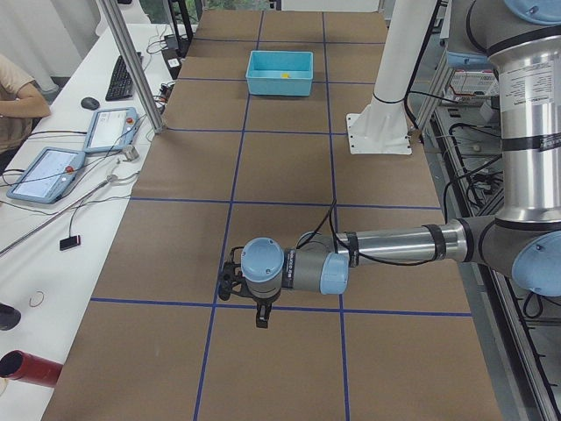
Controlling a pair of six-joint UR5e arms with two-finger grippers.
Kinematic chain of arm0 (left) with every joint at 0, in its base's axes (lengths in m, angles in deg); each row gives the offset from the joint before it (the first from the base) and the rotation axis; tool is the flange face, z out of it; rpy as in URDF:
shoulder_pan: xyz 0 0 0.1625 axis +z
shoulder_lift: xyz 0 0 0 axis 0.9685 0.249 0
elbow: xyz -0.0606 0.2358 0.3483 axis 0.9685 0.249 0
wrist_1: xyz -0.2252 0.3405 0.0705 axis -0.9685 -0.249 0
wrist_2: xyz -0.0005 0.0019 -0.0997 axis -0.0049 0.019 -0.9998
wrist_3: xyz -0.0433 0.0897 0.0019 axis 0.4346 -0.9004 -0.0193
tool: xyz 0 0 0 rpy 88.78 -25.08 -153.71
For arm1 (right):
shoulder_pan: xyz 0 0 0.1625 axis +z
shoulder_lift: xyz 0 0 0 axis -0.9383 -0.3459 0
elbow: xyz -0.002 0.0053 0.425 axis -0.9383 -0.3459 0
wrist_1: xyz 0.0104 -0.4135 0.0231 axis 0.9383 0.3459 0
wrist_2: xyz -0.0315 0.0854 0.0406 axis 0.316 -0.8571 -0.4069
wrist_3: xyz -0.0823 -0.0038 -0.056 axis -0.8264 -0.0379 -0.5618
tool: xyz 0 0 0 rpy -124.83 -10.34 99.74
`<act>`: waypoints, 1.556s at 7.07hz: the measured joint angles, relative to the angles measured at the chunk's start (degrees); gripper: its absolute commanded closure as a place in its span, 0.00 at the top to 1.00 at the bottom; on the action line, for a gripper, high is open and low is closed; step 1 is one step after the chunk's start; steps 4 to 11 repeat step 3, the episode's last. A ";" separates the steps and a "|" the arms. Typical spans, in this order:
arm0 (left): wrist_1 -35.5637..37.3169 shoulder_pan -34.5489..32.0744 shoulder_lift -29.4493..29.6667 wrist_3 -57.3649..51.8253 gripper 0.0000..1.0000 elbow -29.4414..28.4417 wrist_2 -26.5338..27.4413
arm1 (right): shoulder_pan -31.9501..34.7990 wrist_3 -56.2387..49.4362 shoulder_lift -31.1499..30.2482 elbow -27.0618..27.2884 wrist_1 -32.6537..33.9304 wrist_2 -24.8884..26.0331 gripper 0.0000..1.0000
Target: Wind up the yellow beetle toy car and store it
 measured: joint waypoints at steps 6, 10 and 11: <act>0.00 0.00 -0.07 0.00 1.00 0.00 0.00 | 0.03 0.03 -0.53 0.34 0.00 -0.08 1.00; 0.00 0.00 -0.07 0.00 1.00 0.00 0.00 | 0.03 0.03 -0.53 0.34 0.00 -0.08 1.00; 0.00 0.00 -0.07 0.00 1.00 0.00 0.00 | 0.03 0.03 -0.53 0.34 0.00 -0.08 1.00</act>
